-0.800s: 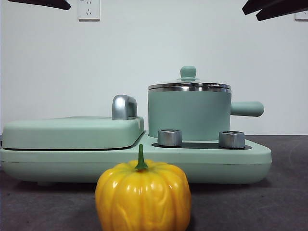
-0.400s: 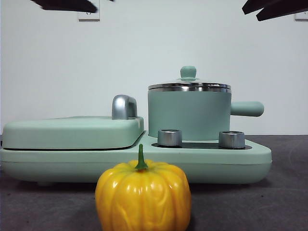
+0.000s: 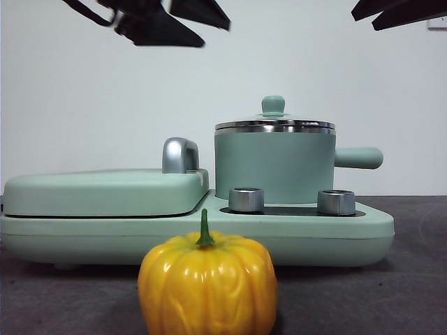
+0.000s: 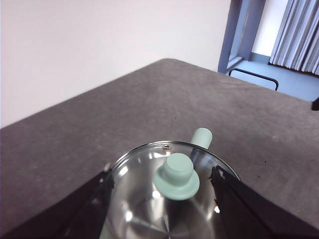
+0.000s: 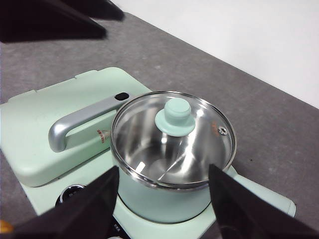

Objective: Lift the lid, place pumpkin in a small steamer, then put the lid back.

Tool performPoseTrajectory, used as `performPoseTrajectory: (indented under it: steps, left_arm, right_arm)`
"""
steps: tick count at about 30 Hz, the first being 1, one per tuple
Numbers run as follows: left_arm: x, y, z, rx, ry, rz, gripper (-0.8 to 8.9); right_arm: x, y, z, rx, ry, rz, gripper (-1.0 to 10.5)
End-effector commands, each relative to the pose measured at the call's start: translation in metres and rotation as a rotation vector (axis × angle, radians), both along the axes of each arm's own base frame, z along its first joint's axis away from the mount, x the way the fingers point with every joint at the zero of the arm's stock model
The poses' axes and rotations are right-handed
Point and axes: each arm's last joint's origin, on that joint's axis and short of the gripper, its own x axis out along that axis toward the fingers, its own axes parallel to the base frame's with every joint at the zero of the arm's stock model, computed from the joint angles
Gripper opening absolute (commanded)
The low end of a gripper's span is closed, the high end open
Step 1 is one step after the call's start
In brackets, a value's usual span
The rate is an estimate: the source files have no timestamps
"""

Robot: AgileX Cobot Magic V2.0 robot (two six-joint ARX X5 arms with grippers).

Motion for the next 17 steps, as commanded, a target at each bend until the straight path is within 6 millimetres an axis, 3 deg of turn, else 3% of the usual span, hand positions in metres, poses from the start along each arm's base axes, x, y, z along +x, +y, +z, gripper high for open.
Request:
performPoseTrajectory:
  steps: [1,17]
  left_arm:
    - [0.010,-0.015,0.002,-0.003,-0.004,-0.018,3.09]
    - [0.044,-0.072,-0.035,0.056,0.031,-0.100,3.08]
  right_arm:
    - [0.001,0.001,0.007,0.016,-0.016,0.001,2.9]
    - [0.001,0.001,0.007,0.016,-0.015,0.000,2.8]
